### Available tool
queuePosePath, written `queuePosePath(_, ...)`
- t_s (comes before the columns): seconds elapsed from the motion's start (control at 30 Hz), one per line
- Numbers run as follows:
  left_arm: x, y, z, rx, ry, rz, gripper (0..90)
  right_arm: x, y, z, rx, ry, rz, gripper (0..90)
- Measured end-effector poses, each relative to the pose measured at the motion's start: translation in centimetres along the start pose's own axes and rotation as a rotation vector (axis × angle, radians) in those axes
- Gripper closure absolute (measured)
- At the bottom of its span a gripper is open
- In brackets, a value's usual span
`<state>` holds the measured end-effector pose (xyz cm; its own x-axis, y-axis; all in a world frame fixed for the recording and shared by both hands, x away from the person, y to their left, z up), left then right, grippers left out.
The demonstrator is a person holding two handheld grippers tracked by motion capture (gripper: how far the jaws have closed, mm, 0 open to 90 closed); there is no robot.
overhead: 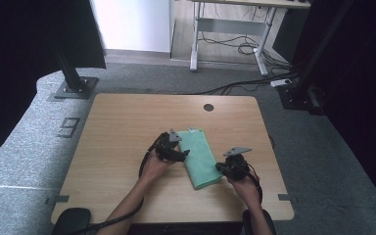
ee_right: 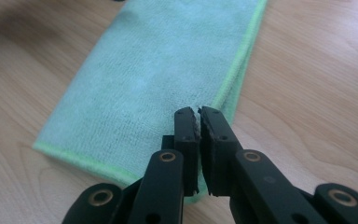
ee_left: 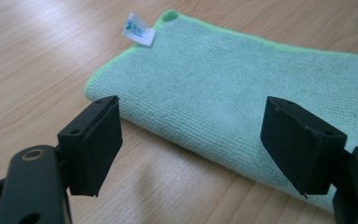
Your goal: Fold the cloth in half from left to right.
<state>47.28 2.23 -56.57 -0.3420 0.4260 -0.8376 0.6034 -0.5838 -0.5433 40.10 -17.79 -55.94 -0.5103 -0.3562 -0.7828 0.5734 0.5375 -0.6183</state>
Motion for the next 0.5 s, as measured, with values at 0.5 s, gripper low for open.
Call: queuePosePath(0.5, 1.3, 0.5, 1.2, 0.019, 0.006, -0.034, 19.2, 2.0, 1.8, 1.8, 0.023, 0.028, -0.094, 82.3)
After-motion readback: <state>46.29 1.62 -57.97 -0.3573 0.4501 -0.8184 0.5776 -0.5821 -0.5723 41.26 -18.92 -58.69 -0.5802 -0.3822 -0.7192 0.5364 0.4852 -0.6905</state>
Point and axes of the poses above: each handheld gripper's, and its own axes: y roughly forward along the jaws, x roughly out of its underside, z roughly to its right, the point moved 7 cm from there along y, roughly forward along the jaws, and after that the axes turned 8 degrees about z, right-handed, at the moved point
